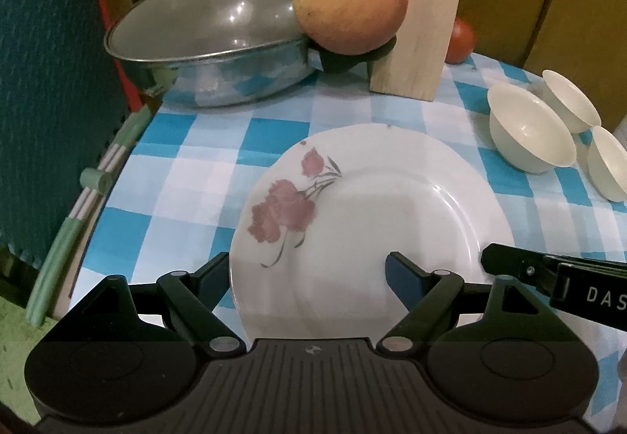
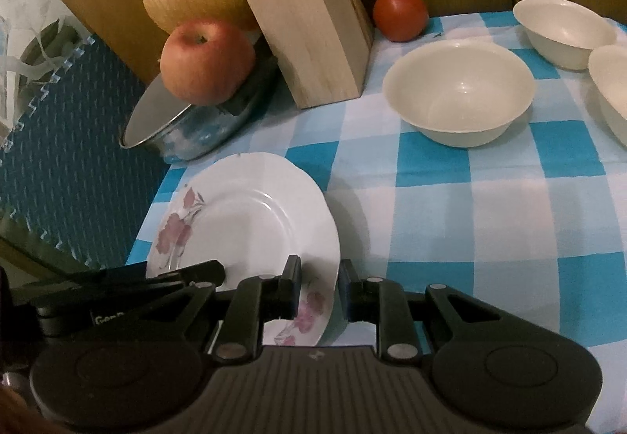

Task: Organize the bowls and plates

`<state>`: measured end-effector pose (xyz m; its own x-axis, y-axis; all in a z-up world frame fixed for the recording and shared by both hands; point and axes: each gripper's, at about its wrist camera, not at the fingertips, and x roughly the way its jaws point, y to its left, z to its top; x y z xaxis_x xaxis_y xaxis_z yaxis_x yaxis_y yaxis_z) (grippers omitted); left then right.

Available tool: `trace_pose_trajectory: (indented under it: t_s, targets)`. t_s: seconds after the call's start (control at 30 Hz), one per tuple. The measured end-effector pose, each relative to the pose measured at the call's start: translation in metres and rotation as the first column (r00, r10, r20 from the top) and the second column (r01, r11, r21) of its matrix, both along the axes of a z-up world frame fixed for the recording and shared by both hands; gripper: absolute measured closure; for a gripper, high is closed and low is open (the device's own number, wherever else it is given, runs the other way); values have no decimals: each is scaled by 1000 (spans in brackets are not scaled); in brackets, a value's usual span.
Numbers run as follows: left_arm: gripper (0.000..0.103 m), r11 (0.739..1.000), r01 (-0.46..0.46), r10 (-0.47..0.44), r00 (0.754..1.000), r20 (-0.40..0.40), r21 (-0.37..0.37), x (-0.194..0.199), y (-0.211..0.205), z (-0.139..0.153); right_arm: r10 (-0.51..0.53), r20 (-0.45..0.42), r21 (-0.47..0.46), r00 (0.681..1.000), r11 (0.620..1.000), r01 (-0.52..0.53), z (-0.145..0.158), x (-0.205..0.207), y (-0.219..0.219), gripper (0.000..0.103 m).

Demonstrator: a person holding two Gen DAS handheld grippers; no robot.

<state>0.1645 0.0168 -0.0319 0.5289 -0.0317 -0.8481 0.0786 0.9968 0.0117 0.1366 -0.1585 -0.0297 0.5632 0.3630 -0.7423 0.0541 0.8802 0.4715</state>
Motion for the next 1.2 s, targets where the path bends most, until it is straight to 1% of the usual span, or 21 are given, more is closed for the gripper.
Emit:
trace_pose_trajectory:
  t_s: [0.1,0.3,0.43,0.53,0.73,1.2]
  targets:
    - [15,1000,-6,6,1000,-5,-7,1,0,0,-13,7,2,1000,1000,13,2,0,-1,82]
    - [15,999,-18,19,1000,19,-27,4,1,7,-30,29,18,999,999,30,8,3,-4,82]
    - [15,1000,-18,19,999,36,-20,4,1,11,-22,23,21,999,1000,22,7,3,-3,82]
    - [15,1000,-19,20,999,34,-24,5,2,11,-23,19,25,1000,999,22,7,3,-4,82]
    - [15,1000,-12,12,999,36,-6,2,0,11,-23,16,24,1000,999,22,7,1,-4,82]
    - [15,1000,-10,9,999,45,8,-6,-5,14,-17,14,20,1000,1000,17,12,-11,-4,82]
